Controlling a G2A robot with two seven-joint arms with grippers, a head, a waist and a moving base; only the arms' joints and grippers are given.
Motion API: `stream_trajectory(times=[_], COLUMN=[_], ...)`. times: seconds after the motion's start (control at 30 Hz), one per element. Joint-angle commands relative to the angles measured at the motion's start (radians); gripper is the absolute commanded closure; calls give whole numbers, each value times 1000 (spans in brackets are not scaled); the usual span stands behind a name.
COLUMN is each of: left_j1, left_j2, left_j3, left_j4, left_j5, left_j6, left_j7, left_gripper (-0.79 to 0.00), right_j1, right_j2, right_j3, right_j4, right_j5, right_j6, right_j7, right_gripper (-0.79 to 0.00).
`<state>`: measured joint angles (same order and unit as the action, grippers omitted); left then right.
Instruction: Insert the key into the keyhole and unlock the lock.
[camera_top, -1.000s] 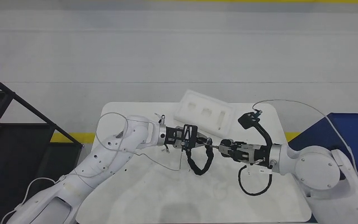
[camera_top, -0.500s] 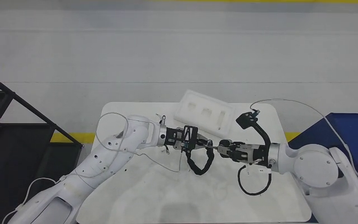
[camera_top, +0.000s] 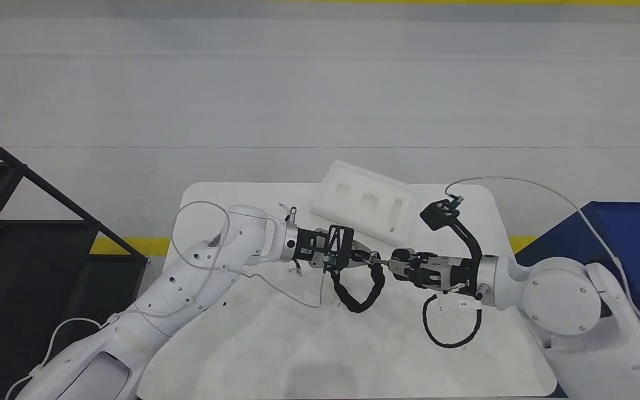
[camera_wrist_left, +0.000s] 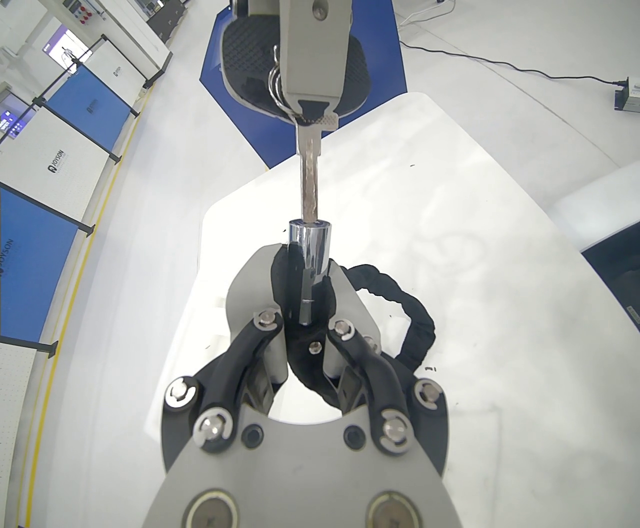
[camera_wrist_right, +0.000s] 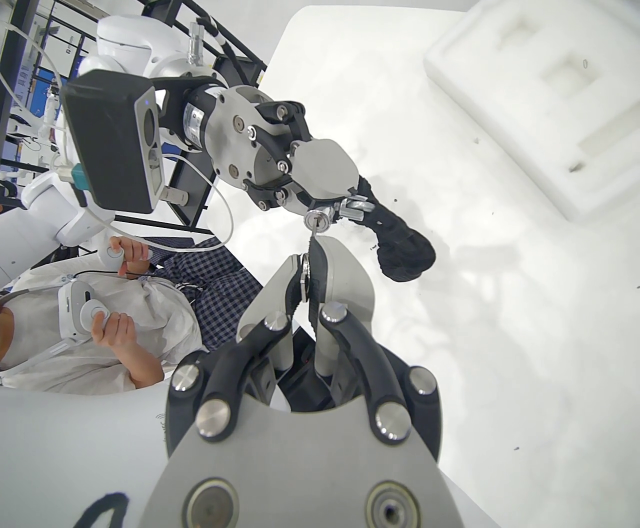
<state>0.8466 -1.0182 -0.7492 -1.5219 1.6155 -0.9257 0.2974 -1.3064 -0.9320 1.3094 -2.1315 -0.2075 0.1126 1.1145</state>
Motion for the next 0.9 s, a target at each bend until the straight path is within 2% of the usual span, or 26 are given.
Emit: stream_trajectory(times=[0.0, 0.53, 0.87], left_j1=[1, 0, -3], left_j2=[0, -5, -13], left_j3=[-2, -6, -7], left_j4=[0, -3, 12], left_j5=[2, 10, -31], left_j6=[-2, -32, -53], left_j7=[2, 8, -26], left_gripper=[0, 0, 0], right_j1=[1, 20, 35], right_j2=[0, 2, 1], right_j3=[-3, -35, -64], right_j4=[0, 5, -2], right_j5=[0, -30, -55], right_j6=[-1, 20, 38], right_j7=[2, -11, -19], right_gripper=[0, 0, 0])
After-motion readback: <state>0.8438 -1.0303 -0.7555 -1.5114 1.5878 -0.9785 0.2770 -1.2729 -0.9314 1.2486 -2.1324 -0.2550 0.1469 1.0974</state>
